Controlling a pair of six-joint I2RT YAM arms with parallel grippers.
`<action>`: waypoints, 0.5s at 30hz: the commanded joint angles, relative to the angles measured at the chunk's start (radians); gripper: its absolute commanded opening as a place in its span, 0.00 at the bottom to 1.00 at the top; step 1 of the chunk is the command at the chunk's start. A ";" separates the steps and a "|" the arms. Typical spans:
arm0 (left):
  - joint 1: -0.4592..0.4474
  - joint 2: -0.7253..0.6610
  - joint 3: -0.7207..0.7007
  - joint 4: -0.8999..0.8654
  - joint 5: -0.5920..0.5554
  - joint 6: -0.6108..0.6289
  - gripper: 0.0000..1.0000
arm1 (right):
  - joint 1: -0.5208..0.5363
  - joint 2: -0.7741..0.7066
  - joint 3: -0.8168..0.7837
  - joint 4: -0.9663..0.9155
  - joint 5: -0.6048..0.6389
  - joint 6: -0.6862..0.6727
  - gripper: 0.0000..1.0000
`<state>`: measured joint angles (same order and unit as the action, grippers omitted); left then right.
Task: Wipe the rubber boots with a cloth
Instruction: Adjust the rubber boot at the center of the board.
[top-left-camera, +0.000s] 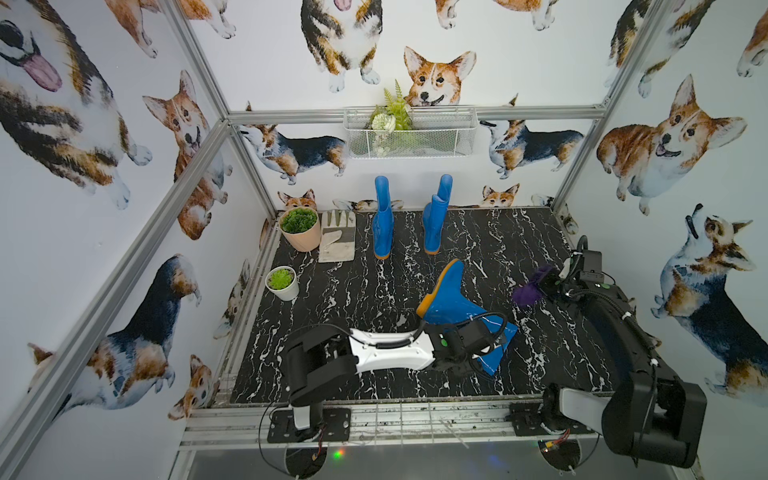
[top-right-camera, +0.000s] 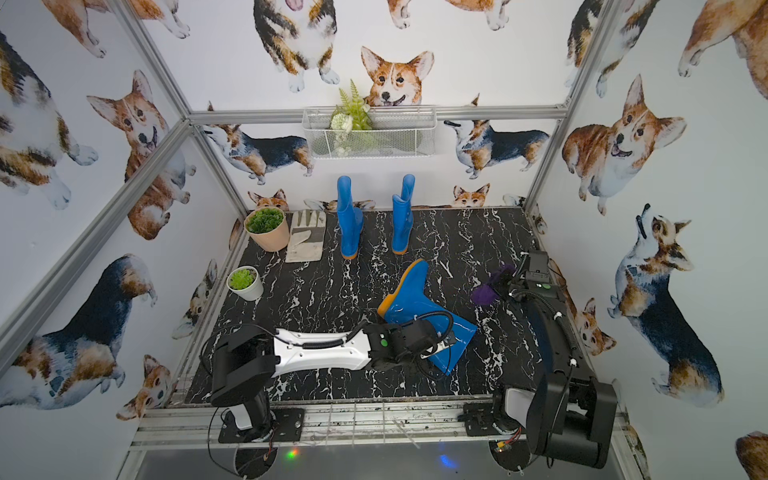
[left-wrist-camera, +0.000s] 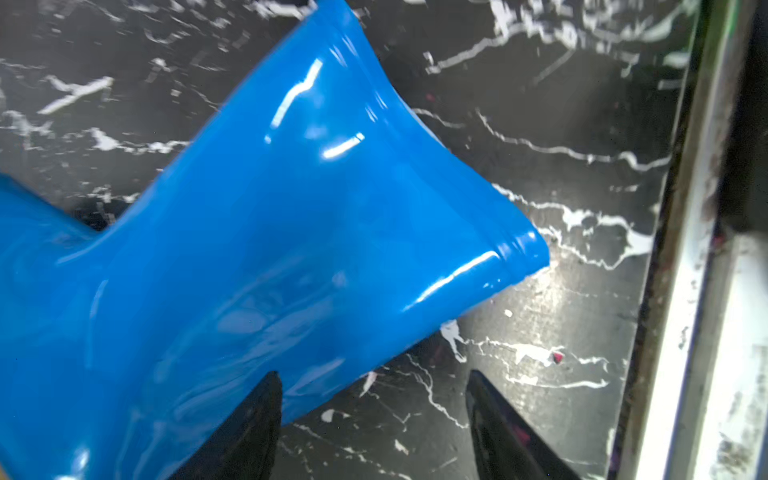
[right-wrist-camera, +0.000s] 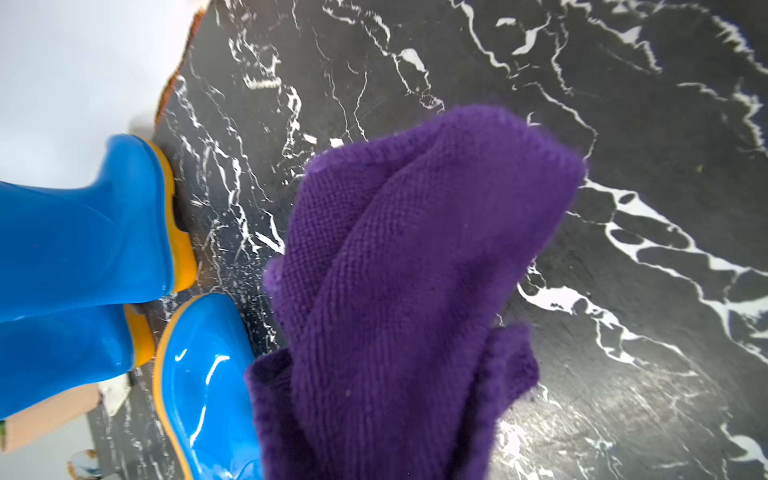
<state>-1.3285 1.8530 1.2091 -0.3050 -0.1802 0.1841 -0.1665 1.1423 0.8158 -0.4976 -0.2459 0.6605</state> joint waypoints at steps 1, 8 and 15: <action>-0.039 0.050 0.050 -0.098 -0.037 0.108 0.73 | -0.007 -0.014 -0.022 0.047 -0.027 0.024 0.00; -0.075 0.183 0.181 -0.138 -0.065 0.177 0.73 | -0.008 -0.050 -0.049 0.051 -0.059 0.031 0.00; -0.075 0.324 0.331 -0.133 -0.226 0.210 0.68 | -0.008 -0.083 -0.079 0.044 -0.076 0.045 0.00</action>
<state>-1.4101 2.1288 1.5066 -0.3843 -0.3073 0.3477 -0.1764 1.0702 0.7486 -0.4702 -0.2993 0.6823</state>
